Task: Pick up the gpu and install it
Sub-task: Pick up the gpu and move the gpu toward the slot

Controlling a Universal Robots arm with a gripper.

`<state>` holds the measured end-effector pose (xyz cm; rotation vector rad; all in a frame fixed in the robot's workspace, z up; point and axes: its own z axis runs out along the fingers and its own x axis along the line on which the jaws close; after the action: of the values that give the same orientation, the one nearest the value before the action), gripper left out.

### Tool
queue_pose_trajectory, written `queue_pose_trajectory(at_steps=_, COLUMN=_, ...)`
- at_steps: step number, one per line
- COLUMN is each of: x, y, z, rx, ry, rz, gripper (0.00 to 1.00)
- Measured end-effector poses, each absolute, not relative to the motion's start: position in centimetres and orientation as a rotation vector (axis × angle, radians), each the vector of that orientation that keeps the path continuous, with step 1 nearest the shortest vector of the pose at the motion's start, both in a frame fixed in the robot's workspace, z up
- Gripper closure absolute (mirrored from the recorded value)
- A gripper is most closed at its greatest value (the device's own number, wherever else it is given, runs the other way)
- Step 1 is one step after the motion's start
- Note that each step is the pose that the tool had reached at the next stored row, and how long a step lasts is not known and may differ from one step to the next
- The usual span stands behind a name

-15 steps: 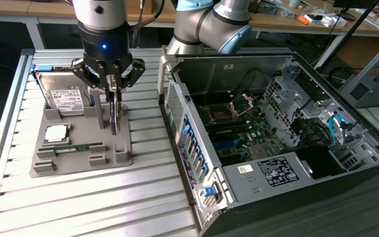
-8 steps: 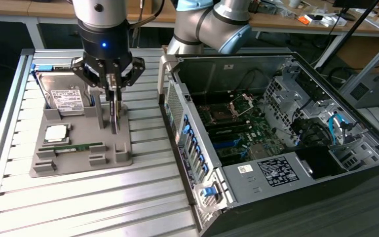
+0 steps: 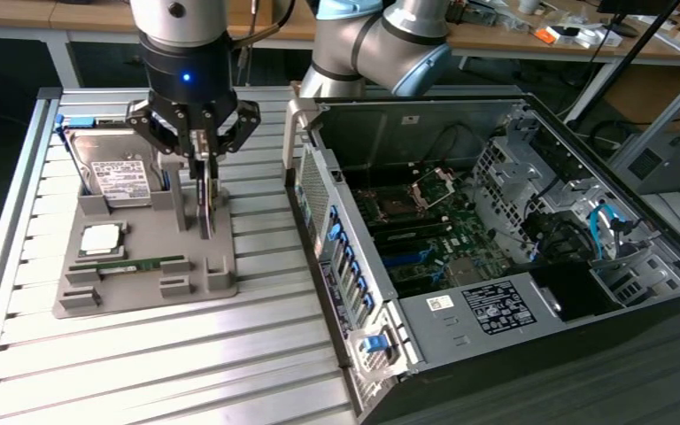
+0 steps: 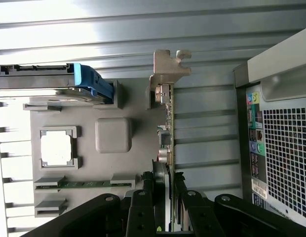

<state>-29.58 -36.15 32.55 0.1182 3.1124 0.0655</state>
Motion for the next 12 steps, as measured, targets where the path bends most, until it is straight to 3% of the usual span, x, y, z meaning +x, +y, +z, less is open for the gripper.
queue_pose_trajectory(at_steps=12, x=-29.58, y=-36.15, z=32.89, rx=0.118, ry=3.112, rz=0.065, gripper=0.73)
